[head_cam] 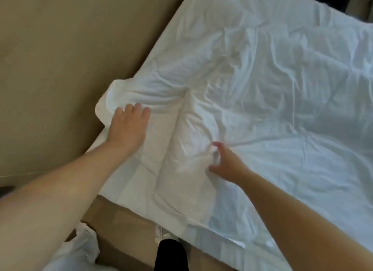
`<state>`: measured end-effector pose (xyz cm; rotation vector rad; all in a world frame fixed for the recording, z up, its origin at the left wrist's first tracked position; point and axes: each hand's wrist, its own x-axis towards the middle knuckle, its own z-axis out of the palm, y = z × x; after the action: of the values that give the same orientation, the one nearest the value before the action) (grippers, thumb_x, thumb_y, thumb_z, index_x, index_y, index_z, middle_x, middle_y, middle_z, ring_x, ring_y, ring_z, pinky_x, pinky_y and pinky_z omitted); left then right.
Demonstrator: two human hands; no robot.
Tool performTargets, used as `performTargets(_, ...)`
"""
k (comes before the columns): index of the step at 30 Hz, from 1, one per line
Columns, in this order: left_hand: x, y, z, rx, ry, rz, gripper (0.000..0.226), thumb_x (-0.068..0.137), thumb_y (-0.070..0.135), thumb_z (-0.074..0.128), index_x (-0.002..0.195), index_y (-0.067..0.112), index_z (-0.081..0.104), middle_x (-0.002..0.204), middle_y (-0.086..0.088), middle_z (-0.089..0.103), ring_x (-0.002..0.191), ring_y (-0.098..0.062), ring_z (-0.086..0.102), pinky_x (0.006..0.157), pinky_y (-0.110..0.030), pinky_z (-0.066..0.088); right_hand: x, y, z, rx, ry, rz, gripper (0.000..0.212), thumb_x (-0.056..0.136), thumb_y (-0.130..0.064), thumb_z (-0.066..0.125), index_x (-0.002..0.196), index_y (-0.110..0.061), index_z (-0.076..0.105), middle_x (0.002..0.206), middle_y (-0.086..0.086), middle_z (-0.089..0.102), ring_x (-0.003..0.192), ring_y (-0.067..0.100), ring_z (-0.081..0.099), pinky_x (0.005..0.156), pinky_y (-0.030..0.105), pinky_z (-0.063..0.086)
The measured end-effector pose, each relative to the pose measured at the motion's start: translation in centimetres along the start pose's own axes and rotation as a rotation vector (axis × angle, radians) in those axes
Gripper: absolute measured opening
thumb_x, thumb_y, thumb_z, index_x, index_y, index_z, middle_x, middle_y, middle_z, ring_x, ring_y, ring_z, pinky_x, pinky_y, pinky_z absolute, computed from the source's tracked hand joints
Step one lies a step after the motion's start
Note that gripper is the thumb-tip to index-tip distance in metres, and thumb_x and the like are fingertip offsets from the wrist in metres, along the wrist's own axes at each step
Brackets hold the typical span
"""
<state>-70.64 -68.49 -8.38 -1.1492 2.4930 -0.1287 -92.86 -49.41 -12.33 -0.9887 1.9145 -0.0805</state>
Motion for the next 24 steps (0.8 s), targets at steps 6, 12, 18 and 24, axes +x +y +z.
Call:
performTargets(6,-6.1,14.8,5.7,-0.832,-0.376,0.089,0.094,0.068,0.063,0.069,0.145,0.022,0.033,0.143,0.001,0.040,0.125,-0.024,0.046,0.098,-0.042,0.045,-2.1,7.0,6.2,-0.394,0.067,-0.072,0.101,0.078,-0.067,0.056,0.152,-0.035,-0.005,0.163,0.001,-0.004,0.150,0.026,0.005,0.116,0.054,0.018)
performTargets(12,-2.6,23.1,0.7,-1.475,-0.591,0.044,0.036,0.086,0.018,0.051,0.117,0.014,0.068,0.121,-0.005,0.066,0.115,-0.020,0.058,0.103,-0.033,0.043,-3.6,13.9,2.5,0.084,0.435,0.213,0.007,0.088,-0.014,0.053,0.090,-0.015,0.061,0.087,0.004,0.065,0.083,0.028,0.059,0.065,0.031,0.039)
performTargets(18,-3.5,22.9,0.3,-2.001,-1.078,-0.135,0.074,0.078,-0.027,0.021,0.139,0.006,0.045,0.137,-0.013,0.055,0.126,-0.023,0.054,0.106,-0.032,0.043,-7.2,11.4,1.0,0.723,0.087,0.150,0.020,0.094,-0.037,0.060,0.105,-0.021,0.065,0.093,-0.005,0.069,0.086,0.007,0.065,0.076,0.025,0.050)
performTargets(24,-5.8,24.1,0.9,-1.631,-0.823,-0.361,0.040,0.088,-0.014,0.033,0.104,0.011,0.060,0.116,-0.012,0.068,0.074,-0.018,0.069,0.071,-0.033,0.055,-6.0,13.2,0.9,0.579,0.347,0.370,0.019,0.089,-0.008,0.049,0.104,-0.010,0.061,0.098,0.009,0.065,0.094,0.030,0.059,0.075,0.033,0.044)
